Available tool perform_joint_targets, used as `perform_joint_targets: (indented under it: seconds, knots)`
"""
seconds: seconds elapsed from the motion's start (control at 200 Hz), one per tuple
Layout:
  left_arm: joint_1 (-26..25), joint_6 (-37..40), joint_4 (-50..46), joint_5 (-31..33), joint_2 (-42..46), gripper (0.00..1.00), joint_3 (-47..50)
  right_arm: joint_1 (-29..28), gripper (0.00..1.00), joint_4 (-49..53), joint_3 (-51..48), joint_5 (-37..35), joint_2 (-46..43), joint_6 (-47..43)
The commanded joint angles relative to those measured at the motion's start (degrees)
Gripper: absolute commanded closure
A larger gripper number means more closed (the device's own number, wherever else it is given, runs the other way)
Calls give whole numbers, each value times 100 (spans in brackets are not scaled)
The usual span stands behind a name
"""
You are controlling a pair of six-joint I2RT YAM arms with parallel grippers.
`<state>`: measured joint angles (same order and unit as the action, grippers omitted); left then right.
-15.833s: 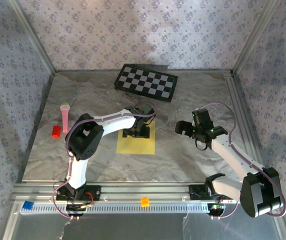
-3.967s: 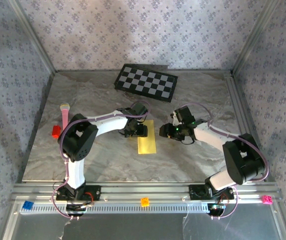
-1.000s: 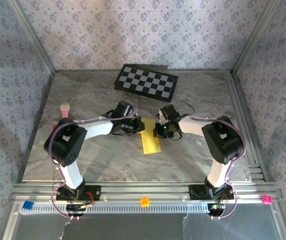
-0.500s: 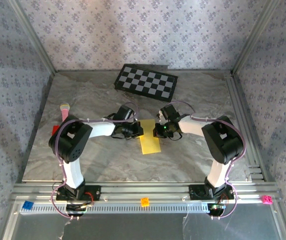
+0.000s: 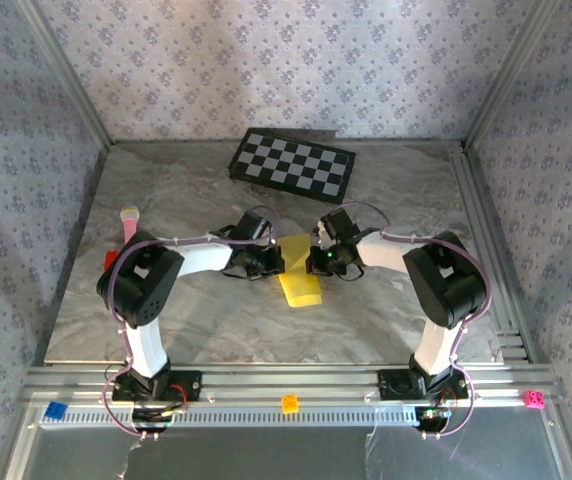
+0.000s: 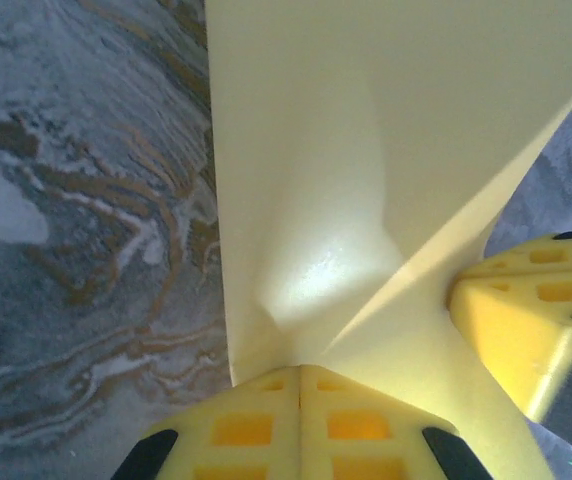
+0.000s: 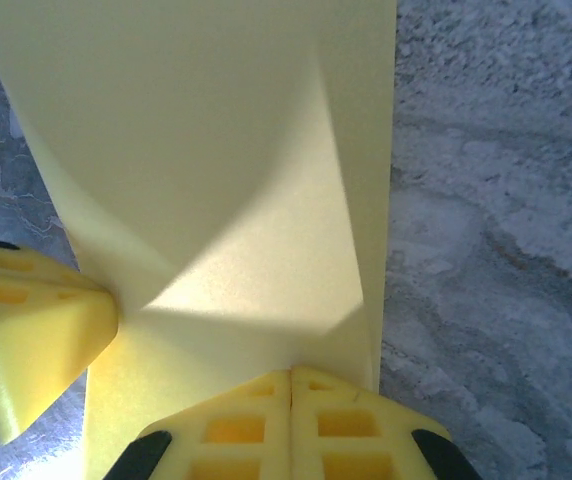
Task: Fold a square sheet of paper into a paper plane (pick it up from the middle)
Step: First fold the square sheet of paper in half at the center of the table.
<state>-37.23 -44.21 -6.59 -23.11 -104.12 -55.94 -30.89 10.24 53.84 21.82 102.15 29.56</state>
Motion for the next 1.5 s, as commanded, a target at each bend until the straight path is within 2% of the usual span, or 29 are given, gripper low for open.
perform_joint_targets:
  seconds: [0.0,0.085,0.2,0.305,0.555,0.65,0.78,0.935,1.014,1.169,1.494]
  knots:
    - [-174,-406,-285,-128,254,100,-240,-39,100,515,-168,-489,254,80]
    - [-297,-522,-407,-69,174,100,-316,-37,100,530,-190,-514,252,76]
    - [-341,-719,-107,-40,67,100,-159,-31,100,484,-242,-519,245,94]
    - [-333,-651,-201,125,-30,100,-85,-27,100,499,-234,-508,244,68]
    - [-238,-484,225,232,10,100,518,-4,100,452,-302,-489,252,67]
    - [-195,-510,394,253,127,100,750,-2,100,459,-318,-501,262,58]
    - [-181,-348,122,576,479,100,712,23,100,421,-339,-481,269,92]
    - [-288,-290,-137,505,699,100,306,52,100,466,-313,-487,262,63]
    - [-293,-508,152,292,692,100,294,55,100,443,-343,-512,236,75]
    - [-396,-927,609,11,500,100,407,49,100,418,-348,-487,231,93]
    - [-504,-956,757,82,366,100,972,49,100,415,-383,-512,235,102]
